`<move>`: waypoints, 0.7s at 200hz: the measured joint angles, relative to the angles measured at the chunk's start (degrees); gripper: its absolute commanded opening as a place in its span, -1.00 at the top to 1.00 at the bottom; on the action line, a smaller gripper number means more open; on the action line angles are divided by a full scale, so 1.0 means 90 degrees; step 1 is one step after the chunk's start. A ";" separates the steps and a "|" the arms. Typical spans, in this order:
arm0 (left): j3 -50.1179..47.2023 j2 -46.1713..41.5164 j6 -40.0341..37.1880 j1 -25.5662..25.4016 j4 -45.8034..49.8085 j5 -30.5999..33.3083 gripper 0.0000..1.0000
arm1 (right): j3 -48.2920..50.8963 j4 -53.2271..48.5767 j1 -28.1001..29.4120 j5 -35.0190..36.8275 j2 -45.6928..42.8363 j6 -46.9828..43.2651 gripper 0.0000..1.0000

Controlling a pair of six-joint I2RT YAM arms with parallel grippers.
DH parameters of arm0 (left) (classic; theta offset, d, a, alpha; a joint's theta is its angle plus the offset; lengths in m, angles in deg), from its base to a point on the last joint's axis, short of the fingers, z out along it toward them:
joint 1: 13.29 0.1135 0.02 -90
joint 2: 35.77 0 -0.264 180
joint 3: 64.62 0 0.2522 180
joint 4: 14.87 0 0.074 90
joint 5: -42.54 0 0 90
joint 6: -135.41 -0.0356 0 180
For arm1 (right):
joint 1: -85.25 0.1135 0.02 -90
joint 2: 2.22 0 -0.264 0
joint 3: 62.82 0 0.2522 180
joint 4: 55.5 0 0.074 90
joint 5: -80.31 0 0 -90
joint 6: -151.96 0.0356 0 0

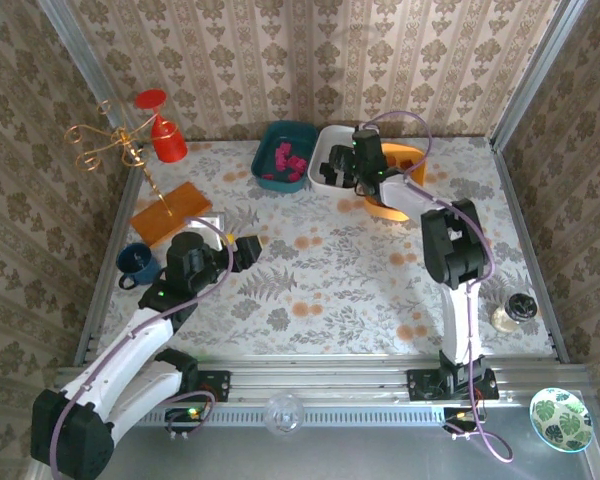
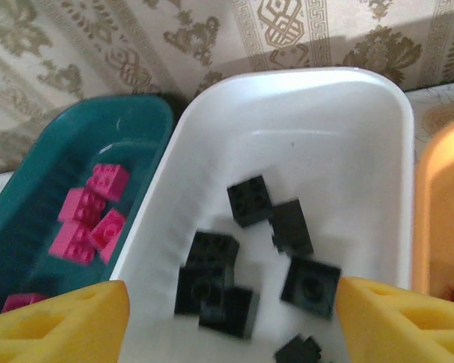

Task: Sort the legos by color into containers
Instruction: Place the lego in the container, then reset both arms

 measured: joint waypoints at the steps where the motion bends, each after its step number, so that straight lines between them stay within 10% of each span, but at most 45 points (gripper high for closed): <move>1: 0.0000 -0.0002 -0.0007 0.0000 0.0007 0.0002 -0.63 | 0.0029 -0.0005 0.0000 -0.0002 -0.0034 -0.0012 -0.57; 82: -0.0136 -0.0699 -0.0359 0.0459 0.0202 0.0874 -0.76 | 0.4087 0.0211 0.0447 0.0736 -0.4753 -0.1494 -0.83; 140: -0.0491 -0.0561 -0.0886 0.1001 -0.0758 0.1892 -0.92 | 0.6217 0.0423 0.0134 0.2329 -0.6173 -0.2135 -1.00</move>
